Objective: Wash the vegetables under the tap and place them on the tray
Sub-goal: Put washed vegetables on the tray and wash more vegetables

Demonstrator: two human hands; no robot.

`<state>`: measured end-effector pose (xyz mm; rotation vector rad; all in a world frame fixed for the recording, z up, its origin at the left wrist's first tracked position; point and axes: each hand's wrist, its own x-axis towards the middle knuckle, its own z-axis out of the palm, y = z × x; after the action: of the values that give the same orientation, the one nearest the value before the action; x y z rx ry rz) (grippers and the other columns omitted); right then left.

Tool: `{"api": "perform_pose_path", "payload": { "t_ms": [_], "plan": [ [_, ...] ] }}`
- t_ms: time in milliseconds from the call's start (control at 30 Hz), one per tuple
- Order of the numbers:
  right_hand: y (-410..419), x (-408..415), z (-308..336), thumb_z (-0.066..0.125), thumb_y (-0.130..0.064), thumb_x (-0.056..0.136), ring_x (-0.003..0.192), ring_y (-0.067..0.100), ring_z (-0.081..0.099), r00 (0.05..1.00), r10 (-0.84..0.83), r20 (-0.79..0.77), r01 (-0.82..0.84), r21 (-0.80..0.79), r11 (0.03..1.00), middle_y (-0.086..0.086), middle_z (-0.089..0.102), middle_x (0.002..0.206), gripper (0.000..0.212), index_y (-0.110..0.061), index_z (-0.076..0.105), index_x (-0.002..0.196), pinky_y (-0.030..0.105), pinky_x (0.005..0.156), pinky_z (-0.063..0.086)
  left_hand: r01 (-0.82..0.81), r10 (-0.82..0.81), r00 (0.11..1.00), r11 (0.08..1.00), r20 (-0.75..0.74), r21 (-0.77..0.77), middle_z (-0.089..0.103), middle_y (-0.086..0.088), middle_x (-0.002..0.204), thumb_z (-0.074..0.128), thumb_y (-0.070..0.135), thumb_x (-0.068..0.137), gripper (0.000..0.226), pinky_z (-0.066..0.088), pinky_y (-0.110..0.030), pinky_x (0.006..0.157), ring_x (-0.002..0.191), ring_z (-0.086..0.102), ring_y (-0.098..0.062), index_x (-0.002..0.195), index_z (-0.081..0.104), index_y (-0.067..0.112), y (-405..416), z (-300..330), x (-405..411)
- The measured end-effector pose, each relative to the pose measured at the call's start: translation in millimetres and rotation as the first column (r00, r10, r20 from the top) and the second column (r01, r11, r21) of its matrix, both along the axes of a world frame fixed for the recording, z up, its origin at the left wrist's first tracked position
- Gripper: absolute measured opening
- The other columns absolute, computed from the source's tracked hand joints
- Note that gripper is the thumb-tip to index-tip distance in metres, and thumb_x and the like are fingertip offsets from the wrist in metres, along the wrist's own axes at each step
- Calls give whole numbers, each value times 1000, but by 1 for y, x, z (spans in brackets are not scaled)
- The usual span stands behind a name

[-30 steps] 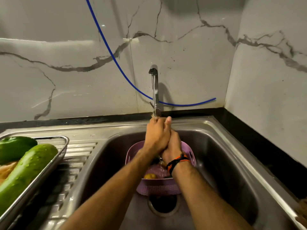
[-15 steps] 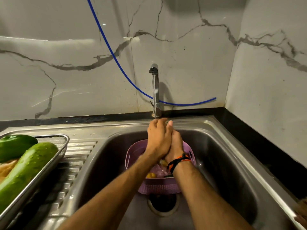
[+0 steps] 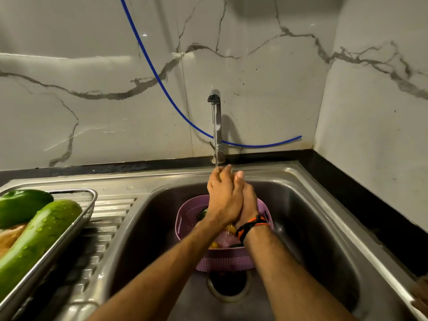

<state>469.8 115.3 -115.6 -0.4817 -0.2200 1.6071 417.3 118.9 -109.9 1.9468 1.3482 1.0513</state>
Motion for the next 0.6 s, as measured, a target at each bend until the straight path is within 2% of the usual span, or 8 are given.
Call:
{"api": "perform_pose_path", "payload": {
  "t_ms": [67, 133, 200, 300, 400, 467, 533, 600],
  "plan": [
    [-2, -2, 1, 39, -35, 102, 102, 22, 56, 999, -28, 30, 28, 16, 999, 13, 60, 105, 33, -11, 58, 115, 37, 105, 40, -37, 38, 999, 999, -9, 11, 39, -11, 147, 35, 48, 104, 54, 35, -45, 114, 135, 38, -25, 145, 45, 14, 6, 3, -3],
    [3, -9, 9, 42, -32, 103, 95, 19, 60, 987, -68, 147, 67, 13, 998, 10, 62, 99, 28, -11, 60, 107, 35, 94, 47, -96, 98, 995, 995, -36, 40, 66, -8, 107, 39, 50, 104, 48, 51, -40, 92, 100, 62, -20, 109, 67, 12, 22, 17, -6],
    [8, -14, 8, 49, -27, 100, 105, 24, 64, 990, -76, 119, 80, -28, 996, 13, 69, 109, 28, -9, 64, 116, 38, 90, 52, -166, 162, 985, 983, -65, -72, 68, -4, 84, 40, 49, 103, 49, 54, -34, 79, 82, 66, -19, 91, 69, 11, 40, 33, -8],
    [11, -12, 3, 51, -27, 99, 112, 26, 63, 993, -89, 74, 91, -17, 996, 15, 69, 115, 30, -10, 64, 121, 43, 102, 48, -161, 149, 982, 982, -116, -96, 66, -5, 91, 36, 49, 104, 49, 53, -32, 79, 80, 60, -14, 100, 67, 10, 40, 29, -4],
    [5, -3, -3, 41, -33, 102, 106, 22, 56, 999, -44, 29, 45, -12, 999, 13, 62, 104, 34, -10, 60, 118, 38, 113, 36, -62, 61, 998, 998, -28, -18, 45, -14, 139, 33, 47, 105, 50, 40, -43, 109, 124, 45, -24, 137, 50, 13, 11, 7, 2],
    [-4, 1, 1, 39, -36, 102, 105, 23, 55, 1000, -17, 23, 17, -27, 999, 14, 61, 107, 36, -10, 59, 117, 36, 107, 37, -50, 50, 999, 998, 2, -24, 26, -12, 155, 34, 48, 105, 57, 28, -47, 118, 141, 28, -30, 151, 34, 15, 0, 1, 3],
    [-4, -2, 3, 40, -36, 103, 103, 21, 58, 994, -52, 97, 51, 10, 999, 13, 63, 109, 36, -12, 58, 123, 36, 104, 41, -87, 88, 996, 996, -19, 8, 40, -13, 147, 37, 49, 104, 55, 36, -44, 114, 134, 40, -28, 145, 45, 13, 4, 9, 1],
    [1, -9, 10, 43, -31, 103, 102, 19, 61, 982, -106, 159, 104, 21, 994, 12, 65, 106, 29, -13, 60, 119, 37, 105, 44, -117, 118, 992, 993, -47, 27, 65, -7, 109, 41, 48, 103, 46, 51, -35, 93, 102, 62, -20, 114, 66, 11, 17, 24, 0]
  ]
}}
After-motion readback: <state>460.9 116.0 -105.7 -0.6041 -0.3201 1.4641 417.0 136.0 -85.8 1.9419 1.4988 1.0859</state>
